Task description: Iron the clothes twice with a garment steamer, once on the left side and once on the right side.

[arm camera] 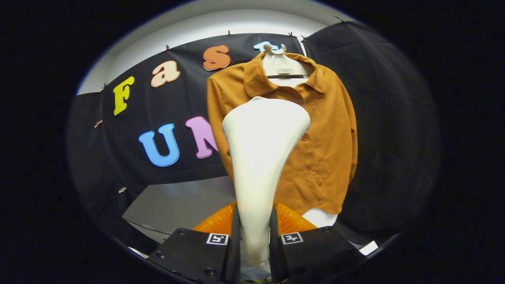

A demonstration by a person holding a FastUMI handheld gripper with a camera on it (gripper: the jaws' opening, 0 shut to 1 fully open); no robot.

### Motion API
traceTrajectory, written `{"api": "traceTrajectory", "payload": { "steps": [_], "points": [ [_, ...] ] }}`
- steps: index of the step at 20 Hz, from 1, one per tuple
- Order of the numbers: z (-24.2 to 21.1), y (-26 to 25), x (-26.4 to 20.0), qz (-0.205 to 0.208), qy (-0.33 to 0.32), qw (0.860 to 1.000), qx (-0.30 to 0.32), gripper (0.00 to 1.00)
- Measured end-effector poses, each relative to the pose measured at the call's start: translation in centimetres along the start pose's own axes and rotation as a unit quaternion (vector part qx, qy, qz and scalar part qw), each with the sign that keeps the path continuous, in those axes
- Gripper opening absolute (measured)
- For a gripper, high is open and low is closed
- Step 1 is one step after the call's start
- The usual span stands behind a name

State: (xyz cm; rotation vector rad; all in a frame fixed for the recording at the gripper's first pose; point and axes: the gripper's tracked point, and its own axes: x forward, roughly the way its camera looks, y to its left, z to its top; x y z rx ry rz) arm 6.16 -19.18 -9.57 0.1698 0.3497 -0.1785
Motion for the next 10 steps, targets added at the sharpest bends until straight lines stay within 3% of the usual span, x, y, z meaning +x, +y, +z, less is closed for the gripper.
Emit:
{"api": "traceTrajectory", "payload": {
  "steps": [10],
  "points": [
    [1.4, 15.4, 0.1, 0.112, -0.028, 0.992, -0.049, 0.33]
  ]
}}
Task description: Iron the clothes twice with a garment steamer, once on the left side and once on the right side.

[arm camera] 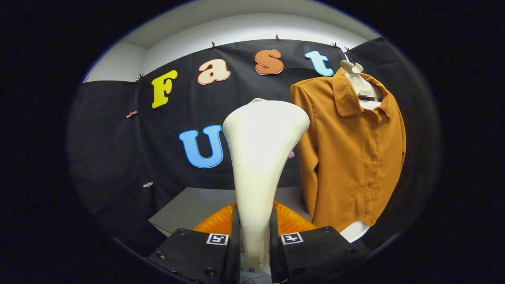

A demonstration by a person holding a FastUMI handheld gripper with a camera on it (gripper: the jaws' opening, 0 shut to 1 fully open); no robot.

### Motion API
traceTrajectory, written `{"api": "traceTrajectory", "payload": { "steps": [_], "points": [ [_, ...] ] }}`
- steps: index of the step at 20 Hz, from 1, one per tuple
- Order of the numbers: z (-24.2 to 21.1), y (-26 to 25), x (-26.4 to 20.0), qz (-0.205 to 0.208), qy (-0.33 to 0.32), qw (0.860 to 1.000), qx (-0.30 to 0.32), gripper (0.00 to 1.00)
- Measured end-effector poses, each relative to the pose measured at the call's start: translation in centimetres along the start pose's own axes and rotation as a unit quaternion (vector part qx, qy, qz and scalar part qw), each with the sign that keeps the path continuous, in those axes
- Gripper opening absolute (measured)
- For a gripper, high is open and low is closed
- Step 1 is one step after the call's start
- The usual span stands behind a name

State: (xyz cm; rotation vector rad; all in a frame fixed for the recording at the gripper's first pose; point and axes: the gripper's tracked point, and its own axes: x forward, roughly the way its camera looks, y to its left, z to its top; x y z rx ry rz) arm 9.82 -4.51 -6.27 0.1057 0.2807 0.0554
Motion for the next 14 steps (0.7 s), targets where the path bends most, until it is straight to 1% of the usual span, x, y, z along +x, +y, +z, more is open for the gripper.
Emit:
{"api": "traceTrajectory", "payload": {
  "steps": [2, 6, 11, 14],
  "points": [
    [0.2, 2.5, 0.2, 0.024, -0.005, 1.0, -0.006, 0.33],
    [0.5, 5.3, 0.2, 0.054, -0.014, 0.998, -0.018, 0.33],
    [1.1, 6.6, -0.3, 0.069, -0.031, 0.997, -0.024, 0.33],
    [1.4, 6.4, -0.7, 0.07, -0.04, 0.996, -0.029, 0.33]
  ]
}}
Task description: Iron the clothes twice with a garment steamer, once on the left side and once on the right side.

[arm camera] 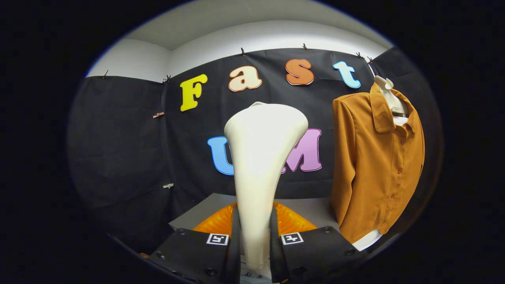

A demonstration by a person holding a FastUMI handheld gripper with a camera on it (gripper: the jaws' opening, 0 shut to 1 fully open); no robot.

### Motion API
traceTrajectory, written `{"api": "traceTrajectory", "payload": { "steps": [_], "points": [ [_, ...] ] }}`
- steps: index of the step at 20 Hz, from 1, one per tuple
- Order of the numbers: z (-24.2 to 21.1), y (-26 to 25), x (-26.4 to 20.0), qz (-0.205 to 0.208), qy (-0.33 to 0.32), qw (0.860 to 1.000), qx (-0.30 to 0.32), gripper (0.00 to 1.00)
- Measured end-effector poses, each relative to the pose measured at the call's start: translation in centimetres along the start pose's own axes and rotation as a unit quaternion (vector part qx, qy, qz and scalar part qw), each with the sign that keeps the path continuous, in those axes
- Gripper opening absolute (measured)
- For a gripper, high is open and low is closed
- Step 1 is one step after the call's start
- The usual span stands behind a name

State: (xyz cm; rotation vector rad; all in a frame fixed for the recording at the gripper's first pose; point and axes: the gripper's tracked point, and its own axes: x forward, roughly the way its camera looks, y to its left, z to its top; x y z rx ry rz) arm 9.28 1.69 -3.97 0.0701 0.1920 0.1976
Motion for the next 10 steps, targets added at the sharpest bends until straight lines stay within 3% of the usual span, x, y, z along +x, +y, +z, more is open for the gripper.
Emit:
{"api": "traceTrajectory", "payload": {
  "steps": [10],
  "points": [
    [-0.13, 0.77, -0.64, 0.002, -0.011, 1.0, -0.011, 0.33]
  ]
}}
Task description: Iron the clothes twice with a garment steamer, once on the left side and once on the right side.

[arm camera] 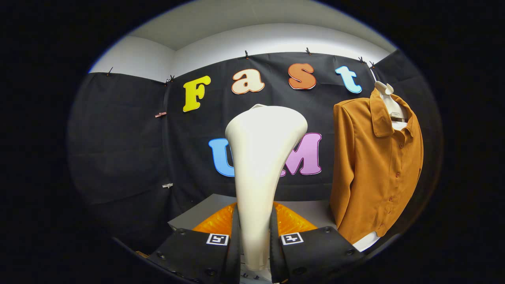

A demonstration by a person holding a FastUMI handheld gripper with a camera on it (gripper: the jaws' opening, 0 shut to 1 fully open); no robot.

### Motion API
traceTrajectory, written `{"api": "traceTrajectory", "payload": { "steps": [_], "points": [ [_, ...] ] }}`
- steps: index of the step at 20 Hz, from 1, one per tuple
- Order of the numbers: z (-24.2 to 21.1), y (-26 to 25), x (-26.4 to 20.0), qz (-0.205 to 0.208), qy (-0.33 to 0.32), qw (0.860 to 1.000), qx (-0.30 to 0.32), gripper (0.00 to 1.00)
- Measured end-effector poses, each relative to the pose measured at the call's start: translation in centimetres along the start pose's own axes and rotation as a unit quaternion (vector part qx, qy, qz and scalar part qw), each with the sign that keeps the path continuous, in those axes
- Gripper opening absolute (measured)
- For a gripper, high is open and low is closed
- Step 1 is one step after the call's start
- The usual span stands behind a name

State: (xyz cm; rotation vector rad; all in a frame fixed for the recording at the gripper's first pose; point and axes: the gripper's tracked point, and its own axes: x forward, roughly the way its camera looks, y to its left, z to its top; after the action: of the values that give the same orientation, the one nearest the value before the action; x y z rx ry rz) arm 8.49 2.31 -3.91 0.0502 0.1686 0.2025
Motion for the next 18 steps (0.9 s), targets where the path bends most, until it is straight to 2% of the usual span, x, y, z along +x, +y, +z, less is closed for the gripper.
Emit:
{"api": "traceTrajectory", "payload": {
  "steps": [18],
  "points": [
    [0.31, 0.3, -0.36, -0.017, -0.008, 1.0, -0.002, 0.33]
  ]
}}
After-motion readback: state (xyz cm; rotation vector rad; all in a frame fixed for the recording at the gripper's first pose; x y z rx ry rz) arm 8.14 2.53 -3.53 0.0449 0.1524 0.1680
